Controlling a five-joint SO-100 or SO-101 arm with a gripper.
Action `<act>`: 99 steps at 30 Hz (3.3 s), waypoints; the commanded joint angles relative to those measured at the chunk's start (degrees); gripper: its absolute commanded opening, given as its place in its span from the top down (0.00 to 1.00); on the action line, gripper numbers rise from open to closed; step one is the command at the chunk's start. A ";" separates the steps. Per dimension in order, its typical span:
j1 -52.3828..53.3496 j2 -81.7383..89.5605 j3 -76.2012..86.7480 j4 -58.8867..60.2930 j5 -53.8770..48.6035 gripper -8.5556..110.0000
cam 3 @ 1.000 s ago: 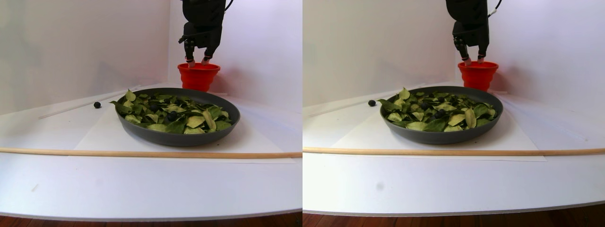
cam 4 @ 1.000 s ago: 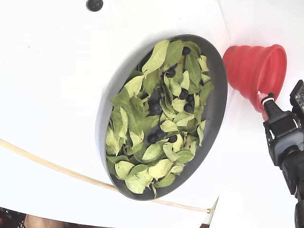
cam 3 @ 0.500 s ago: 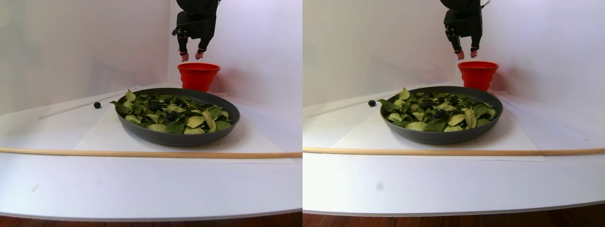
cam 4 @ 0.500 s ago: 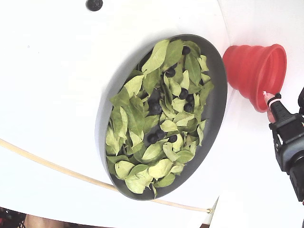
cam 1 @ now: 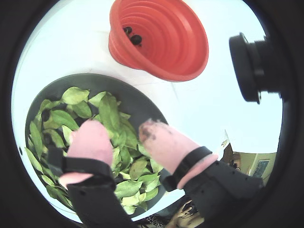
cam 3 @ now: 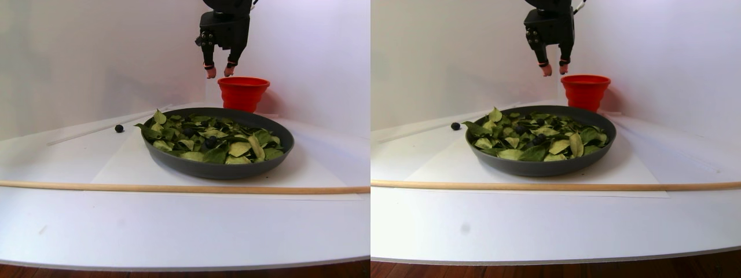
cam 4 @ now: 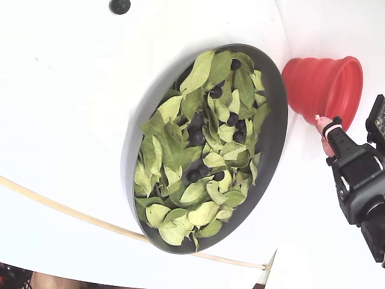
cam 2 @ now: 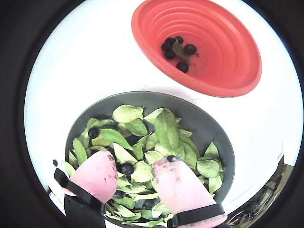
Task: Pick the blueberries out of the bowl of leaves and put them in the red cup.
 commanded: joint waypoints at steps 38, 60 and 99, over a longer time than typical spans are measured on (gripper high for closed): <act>-8.61 16.00 16.00 5.80 2.64 0.81; -9.76 8.09 21.27 -0.79 2.11 0.80; -7.65 -4.22 16.52 -9.49 0.79 0.77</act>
